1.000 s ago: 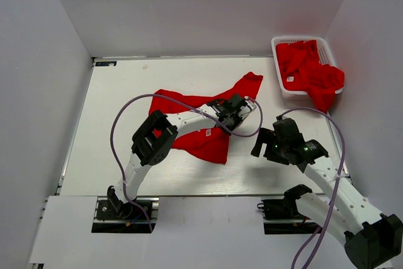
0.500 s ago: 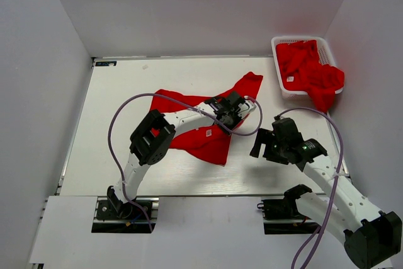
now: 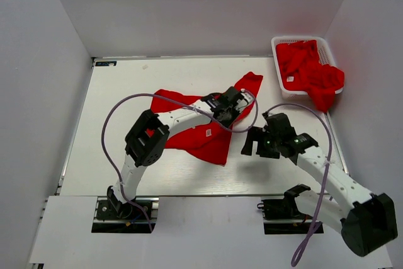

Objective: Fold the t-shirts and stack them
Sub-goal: Flatten out the tshirt

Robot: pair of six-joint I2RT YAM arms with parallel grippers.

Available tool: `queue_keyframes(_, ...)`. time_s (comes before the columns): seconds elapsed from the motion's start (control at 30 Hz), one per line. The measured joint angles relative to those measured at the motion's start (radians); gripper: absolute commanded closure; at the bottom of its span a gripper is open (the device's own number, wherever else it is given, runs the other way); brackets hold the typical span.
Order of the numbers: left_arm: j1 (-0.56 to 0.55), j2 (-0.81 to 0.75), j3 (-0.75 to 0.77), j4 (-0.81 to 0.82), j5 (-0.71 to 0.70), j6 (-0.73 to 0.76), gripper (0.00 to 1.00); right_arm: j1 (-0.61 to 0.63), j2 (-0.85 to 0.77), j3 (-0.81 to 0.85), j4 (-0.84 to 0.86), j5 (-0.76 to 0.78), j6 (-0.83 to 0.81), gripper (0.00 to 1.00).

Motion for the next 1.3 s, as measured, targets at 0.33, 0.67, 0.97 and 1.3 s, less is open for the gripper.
queue_keyframes(0.33, 0.063, -0.079, 0.071, -0.045, -0.213, -0.049, 1.0, 0.125, 0.294, 0.073, 0.22, -0.119, -0.027, 0.1)
queue_keyframes(0.67, 0.198, -0.124, 0.047, -0.061, -0.244, -0.064, 1.0, 0.294, 0.53, 0.198, 0.238, -0.046, 0.037, 0.14)
queue_keyframes(0.97, 0.23, -0.23, -0.031, -0.03, -0.206, -0.065, 1.0, 0.354, 0.649, 0.259, 0.191, 0.094, 0.14, 0.36)
queue_keyframes(1.3, 0.269, -0.232, -0.019, -0.032, -0.183, -0.051, 1.0, 0.36, 0.691, 0.304, 0.154, 0.268, 0.217, 1.0)
